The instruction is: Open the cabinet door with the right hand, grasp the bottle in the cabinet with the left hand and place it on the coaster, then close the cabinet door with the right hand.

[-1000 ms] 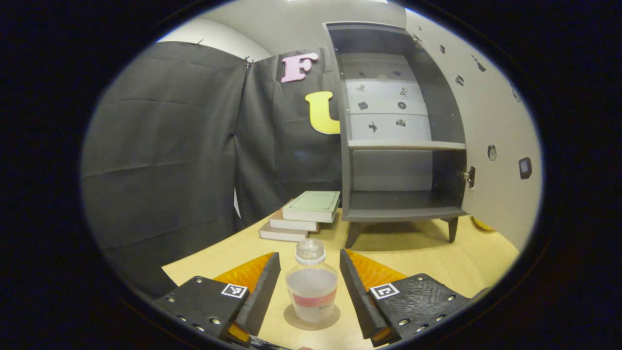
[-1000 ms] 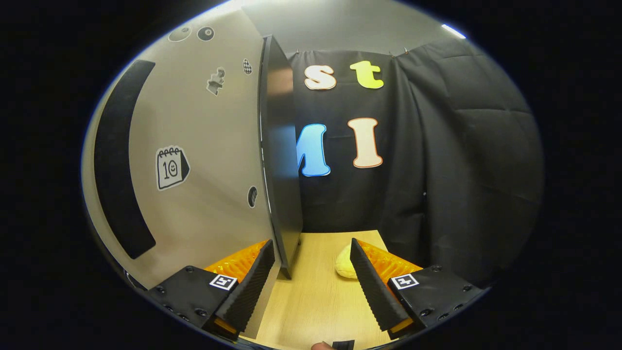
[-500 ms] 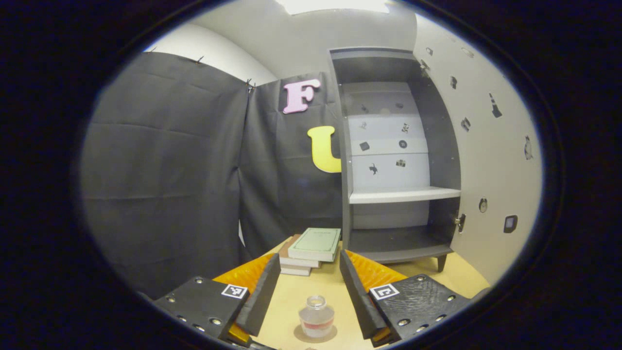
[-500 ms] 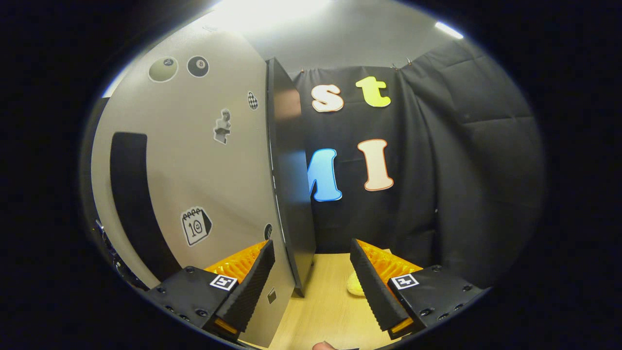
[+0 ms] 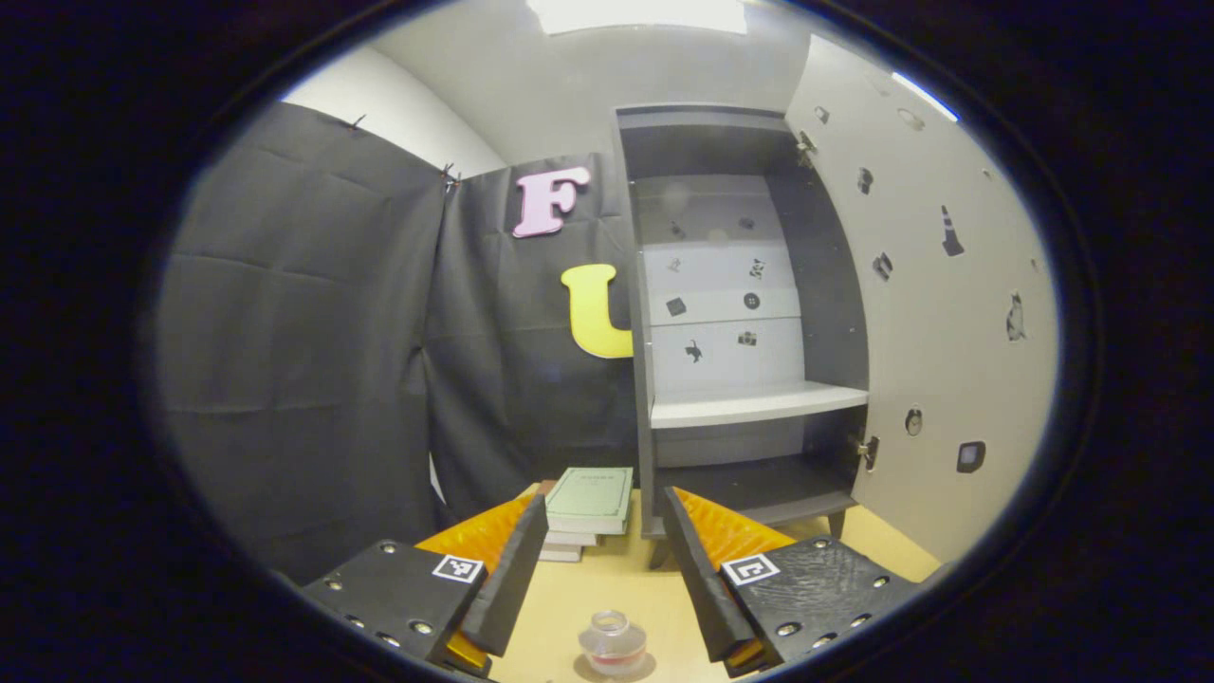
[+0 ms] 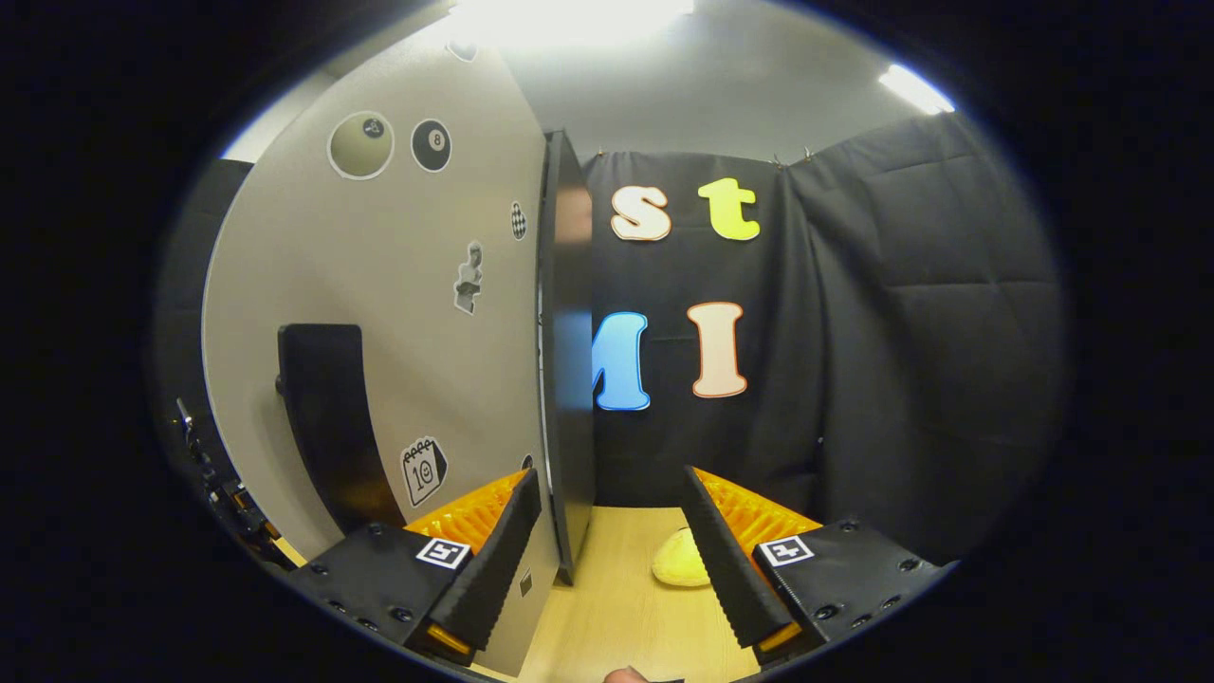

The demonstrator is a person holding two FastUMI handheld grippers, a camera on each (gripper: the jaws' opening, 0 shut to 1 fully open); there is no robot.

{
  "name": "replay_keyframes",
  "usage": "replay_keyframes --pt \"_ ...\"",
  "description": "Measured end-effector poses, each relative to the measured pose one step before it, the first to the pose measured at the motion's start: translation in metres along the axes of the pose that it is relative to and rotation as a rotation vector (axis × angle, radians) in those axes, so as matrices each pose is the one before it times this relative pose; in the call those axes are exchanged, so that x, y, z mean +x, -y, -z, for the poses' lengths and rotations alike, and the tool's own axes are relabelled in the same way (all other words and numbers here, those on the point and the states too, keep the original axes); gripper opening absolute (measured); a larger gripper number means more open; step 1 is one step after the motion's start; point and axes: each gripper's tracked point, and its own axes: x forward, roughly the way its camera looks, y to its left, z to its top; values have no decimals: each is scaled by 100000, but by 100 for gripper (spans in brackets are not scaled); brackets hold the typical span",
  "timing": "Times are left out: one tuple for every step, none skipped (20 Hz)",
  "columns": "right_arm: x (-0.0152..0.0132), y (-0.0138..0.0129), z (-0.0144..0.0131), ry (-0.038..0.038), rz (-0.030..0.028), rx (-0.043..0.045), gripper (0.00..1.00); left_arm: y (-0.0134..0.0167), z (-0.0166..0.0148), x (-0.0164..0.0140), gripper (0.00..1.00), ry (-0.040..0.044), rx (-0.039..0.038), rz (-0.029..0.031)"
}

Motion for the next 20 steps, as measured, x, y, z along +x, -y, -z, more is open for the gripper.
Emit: replay_keyframes --pt "-85 -103 16 76 1544 -793 95 -371 -46 209 76 281 -757 716" --pt "-58 -266 -99 -125 948 -830 95 -323 -106 177 73 219 -1016 815" --pt "153 -643 92 -552 -370 514 94 -422 6 127 73 -89 -1058 397" --pt "-76 -618 -28 -800 -290 -115 94 -415 -132 105 73 217 -1102 362" --pt "-107 -449 8 -200 -170 -37 94 -333 -154 124 76 384 -960 461" --pt "-93 -545 -114 -20 -162 -16 94 -379 -23 176 73 -18 -314 368" --pt "23 -626 115 -329 -361 -32 94 -453 93 67 76 -60 154 59" --pt "16 -632 -52 -151 -329 128 94 -460 -74 104 76 65 126 109" --pt "124 -403 53 -153 -371 78 94 -425 39 23 73 -85 -88 130" --pt "8 -470 -90 -86 -118 22 94 -388 7 78 76 -165 -213 -17" --pt "-69 -410 40 -68 -153 -220 94 -432 23 196 73 -181 -304 -80" --pt "25 -488 -6 -31 -84 -215 94 -324 -25 161 73 -258 -264 61" --pt "58 -301 -66 62 -91 -137 94 -349 -25 -117 73 70 -449 155" --pt "-7 -486 -47 -43 -135 -126 94 -217 -40 105 76 156 -376 316" --pt "0 -397 41 -21 -352 61 94 -35 112 -69 76 -172 -13 40" --pt "57 -364 13 -175 -316 60 94 -263 1 -11 73 -213 237 259" --pt "209 -353 -9 -54 -303 126 94 -403 -33 80 73 -168 237 99" --pt "53 -363 7 20 -177 3 94 -362 -40 -25 79 -108 207 355" --pt "80 -286 -58 254 -51 -107 94 -303 -25 30 79 -35 234 91" --pt "42 -332 -105 473 115 -123 94 -293 21 58 79 -190 264 153"
